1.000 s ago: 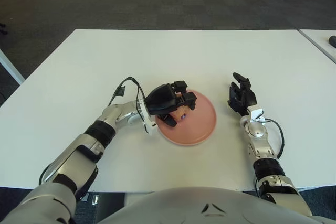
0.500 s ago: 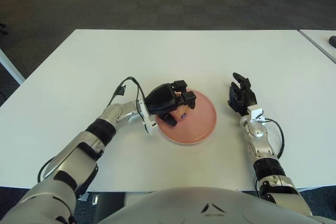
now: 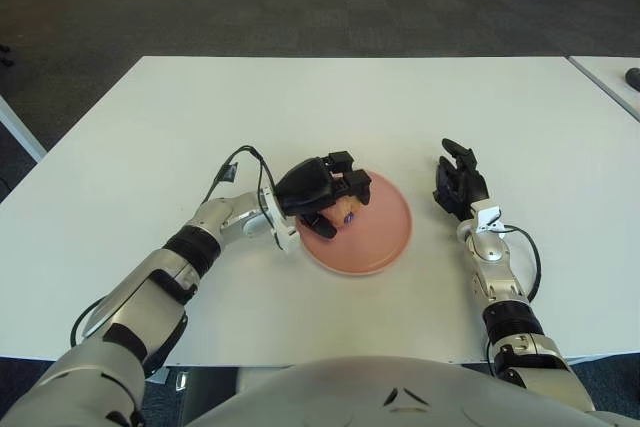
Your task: Put the apple into the plate.
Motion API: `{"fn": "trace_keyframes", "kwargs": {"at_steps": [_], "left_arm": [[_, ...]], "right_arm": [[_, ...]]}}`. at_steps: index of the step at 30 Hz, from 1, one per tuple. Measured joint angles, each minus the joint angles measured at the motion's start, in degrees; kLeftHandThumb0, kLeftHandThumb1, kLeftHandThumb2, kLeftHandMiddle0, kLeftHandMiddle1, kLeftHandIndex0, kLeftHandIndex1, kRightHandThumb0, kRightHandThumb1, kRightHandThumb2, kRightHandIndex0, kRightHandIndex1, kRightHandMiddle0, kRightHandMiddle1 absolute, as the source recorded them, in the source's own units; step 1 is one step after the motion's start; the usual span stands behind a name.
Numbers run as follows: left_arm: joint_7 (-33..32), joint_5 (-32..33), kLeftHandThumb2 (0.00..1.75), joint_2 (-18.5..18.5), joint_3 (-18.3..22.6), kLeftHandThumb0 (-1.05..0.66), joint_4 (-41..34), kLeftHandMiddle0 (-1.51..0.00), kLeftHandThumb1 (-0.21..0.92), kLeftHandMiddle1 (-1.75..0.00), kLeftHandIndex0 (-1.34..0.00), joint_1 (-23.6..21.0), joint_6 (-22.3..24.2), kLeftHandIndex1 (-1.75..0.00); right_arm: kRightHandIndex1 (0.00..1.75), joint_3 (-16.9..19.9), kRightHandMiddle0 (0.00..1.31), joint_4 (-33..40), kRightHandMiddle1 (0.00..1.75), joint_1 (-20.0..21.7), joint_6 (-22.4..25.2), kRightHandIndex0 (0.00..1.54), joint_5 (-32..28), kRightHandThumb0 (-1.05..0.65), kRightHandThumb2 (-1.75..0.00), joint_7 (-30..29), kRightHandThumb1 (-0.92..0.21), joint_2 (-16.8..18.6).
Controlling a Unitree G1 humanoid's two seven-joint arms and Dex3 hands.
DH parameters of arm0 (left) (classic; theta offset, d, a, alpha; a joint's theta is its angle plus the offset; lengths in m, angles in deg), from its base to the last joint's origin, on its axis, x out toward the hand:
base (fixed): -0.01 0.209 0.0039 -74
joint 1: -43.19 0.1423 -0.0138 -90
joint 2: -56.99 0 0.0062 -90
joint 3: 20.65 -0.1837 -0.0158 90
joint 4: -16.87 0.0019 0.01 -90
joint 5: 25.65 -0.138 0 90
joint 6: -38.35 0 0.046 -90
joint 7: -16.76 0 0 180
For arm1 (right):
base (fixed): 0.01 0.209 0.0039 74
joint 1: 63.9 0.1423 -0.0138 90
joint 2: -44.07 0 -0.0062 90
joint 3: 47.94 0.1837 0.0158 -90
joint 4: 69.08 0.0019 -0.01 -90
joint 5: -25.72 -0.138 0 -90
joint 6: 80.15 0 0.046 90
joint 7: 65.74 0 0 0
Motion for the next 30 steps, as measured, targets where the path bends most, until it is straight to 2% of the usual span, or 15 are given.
{"fn": "trace_keyframes", "kwargs": {"at_steps": [16, 30], "left_arm": [[6.09, 4.6, 1.25, 0.39, 1.11, -0.45, -1.37, -1.07, 0.37, -1.75, -0.57, 0.19, 0.09, -1.75], [13.42, 10.8, 1.25, 0.44, 3.6, -0.45, -3.46, -1.08, 0.36, -1.75, -0.57, 2.27, 1.14, -1.75]], "right_arm": [[0.0, 0.0, 0.0, -0.09, 0.71, 0.15, -0.01, 0.24, -0.02, -0.73, -0.79, 0.27, -0.92, 0.01], [0.0, -0.06, 0.0, 0.02, 0.73, 0.07, -0.01, 0.24, -0.01, -0.73, -0.78, 0.29, -0.92, 0.0]]}}
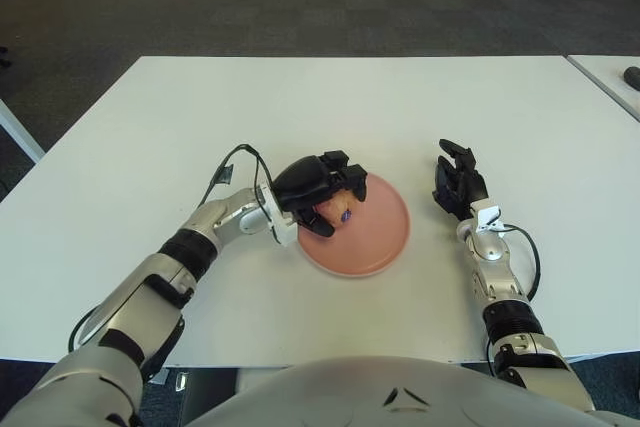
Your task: Put the apple into the plate.
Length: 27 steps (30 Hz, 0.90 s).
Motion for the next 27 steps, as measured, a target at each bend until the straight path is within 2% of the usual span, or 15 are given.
{"fn": "trace_keyframes", "kwargs": {"at_steps": [10, 12, 13, 14, 15, 16, 17, 18, 19, 21, 22, 24, 27], "left_arm": [[3.32, 2.5, 1.26, 0.04, 1.25, -0.46, -1.31, -1.06, 0.36, -1.75, -0.57, 0.88, 0.5, -1.75], [3.28, 2.98, 1.25, -0.05, 1.64, -0.47, -1.19, -1.01, 0.37, -1.75, -0.57, 1.23, 0.27, -1.75], [3.04, 3.03, 1.2, -0.11, 1.87, -0.46, -1.07, -0.87, 0.41, -1.75, -0.54, 1.41, -0.03, -1.75], [2.61, 2.93, 0.93, -0.16, 2.09, -0.65, -1.0, -0.56, 0.58, -1.46, -0.35, 1.63, -0.29, -1.59], [2.16, 2.71, 0.74, -0.16, 2.29, -0.77, -1.0, -0.36, 0.7, -1.27, -0.22, 1.86, -0.53, -1.49], [1.79, 2.36, 0.67, -0.15, 2.47, -0.82, -1.01, -0.29, 0.75, -1.21, -0.18, 2.07, -0.66, -1.45], [1.53, 1.97, 0.57, -0.14, 2.58, -0.9, -1.03, -0.18, 0.81, -0.9, -0.11, 2.24, -0.69, -1.19], [1.44, 1.53, 0.5, -0.13, 2.62, -0.95, -1.1, -0.12, 0.85, -0.7, -0.07, 2.36, -0.69, -1.01], [1.44, 1.07, 0.48, -0.11, 2.62, -0.97, -1.18, -0.09, 0.86, -0.59, -0.06, 2.46, -0.67, -0.93], [1.53, 0.21, 0.42, -0.01, 2.61, -1.02, -1.33, -0.04, 0.9, -0.27, -0.02, 2.52, -0.61, -0.66], [1.71, -0.33, 0.41, 0.11, 2.61, -1.02, -1.45, -0.03, 0.9, -0.21, -0.02, 2.53, -0.5, -0.6], [2.08, -0.97, 0.39, 0.36, 2.61, -1.04, -1.67, -0.01, 0.91, -0.09, -0.01, 2.53, -0.31, -0.37], [2.45, -1.74, 0.39, 0.67, 2.62, -1.04, -1.95, 0.0, 0.92, -0.03, 0.0, 2.52, 0.1, -0.19]], "right_arm": [[0.0, 0.01, 0.0, 0.04, 0.73, 0.0, 0.01, 0.24, 0.02, -0.74, -0.78, -0.02, -0.92, 0.01], [0.01, -0.02, 0.0, 0.09, 0.74, 0.0, 0.01, 0.25, 0.02, -0.74, -0.79, -0.04, -0.92, 0.01], [0.0, -0.03, 0.0, 0.12, 0.74, -0.01, 0.02, 0.25, 0.02, -0.74, -0.79, -0.06, -0.92, 0.01], [0.0, -0.03, 0.0, 0.18, 0.74, -0.04, 0.03, 0.25, 0.05, -0.73, -0.79, -0.1, -0.92, 0.0], [0.0, -0.03, 0.0, 0.24, 0.74, -0.07, 0.06, 0.25, 0.07, -0.73, -0.79, -0.17, -0.92, 0.0], [0.0, -0.03, 0.0, 0.31, 0.74, -0.1, 0.08, 0.25, 0.09, -0.73, -0.79, -0.25, -0.92, 0.0], [0.0, -0.03, 0.0, 0.36, 0.74, -0.14, 0.11, 0.25, 0.1, -0.73, -0.78, -0.3, -0.92, 0.0], [0.01, -0.03, 0.0, 0.39, 0.74, -0.17, 0.13, 0.25, 0.12, -0.73, -0.78, -0.35, -0.92, -0.01], [0.01, -0.05, 0.0, 0.42, 0.74, -0.19, 0.16, 0.25, 0.15, -0.73, -0.78, -0.42, -0.92, -0.01], [0.01, -0.08, 0.0, 0.47, 0.75, -0.19, 0.27, 0.25, 0.16, -0.73, -0.78, -0.51, -0.92, -0.01], [0.01, -0.1, 0.0, 0.53, 0.75, -0.19, 0.35, 0.25, 0.18, -0.72, -0.78, -0.58, -0.92, -0.01], [0.01, -0.16, 0.0, 0.63, 0.76, -0.19, 0.44, 0.26, 0.27, -0.72, -0.78, -0.76, -0.92, -0.02], [0.01, -0.33, 0.0, 0.85, 0.77, -0.21, 0.58, 0.26, 0.49, -0.72, -0.78, -1.23, -0.92, -0.03]]}}
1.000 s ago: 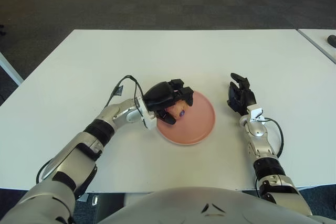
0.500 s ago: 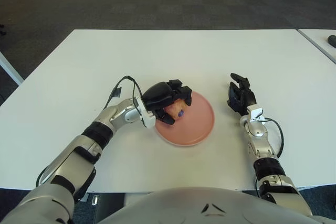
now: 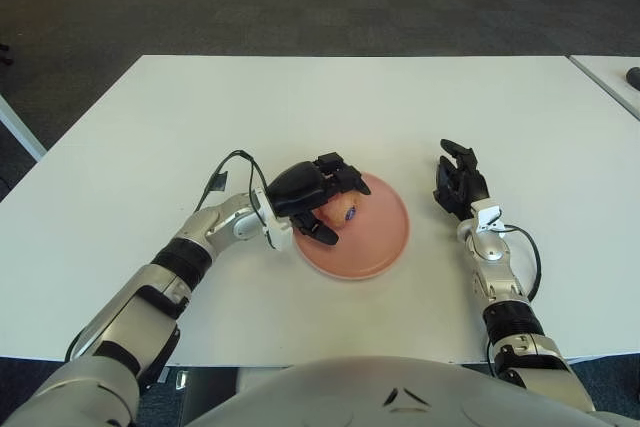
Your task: Put the apple into the plate.
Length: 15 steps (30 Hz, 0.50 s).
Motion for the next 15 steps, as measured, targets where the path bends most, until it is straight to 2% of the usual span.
{"fn": "trace_keyframes", "kwargs": {"at_steps": [5, 15], "left_arm": [[0.67, -0.35, 0.42, 0.31, 0.01, -1.05, -0.29, 0.0, 0.92, 0.0, 0.0, -0.01, 0.04, -0.03], [2.63, 0.0, 0.47, 0.55, 0.39, -1.05, -0.46, 0.0, 0.92, 0.0, 0.0, -0.08, -0.04, 0.0]], "right_arm": [[0.02, -0.35, 0.0, 0.5, 0.8, -0.11, 0.53, 0.28, 0.91, -0.74, -0.76, -0.85, -0.92, -0.04], [0.02, -0.43, 0.0, 0.51, 0.81, 0.02, 0.78, 0.28, 1.25, -0.74, -0.74, -1.09, -0.92, -0.08]]}}
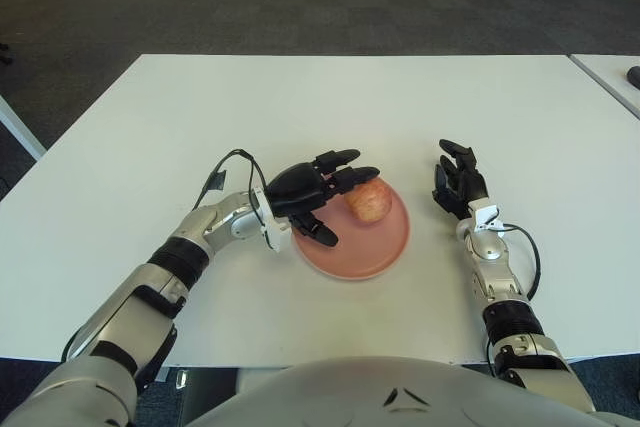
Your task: Put the apple into the plate.
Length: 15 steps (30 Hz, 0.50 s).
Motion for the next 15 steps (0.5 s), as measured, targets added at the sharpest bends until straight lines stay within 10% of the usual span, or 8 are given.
{"fn": "trace_keyframes", "kwargs": {"at_steps": [15], "left_arm": [[0.71, 0.64, 0.48, -0.06, 0.8, -1.05, -0.23, 0.0, 0.92, 0.0, 0.0, -0.02, 0.12, 0.0]], "right_arm": [[0.02, 0.05, 0.0, -0.02, 0.8, 0.07, 0.16, 0.28, -0.12, -0.73, -0.72, -0.12, -0.92, 0.04]]}}
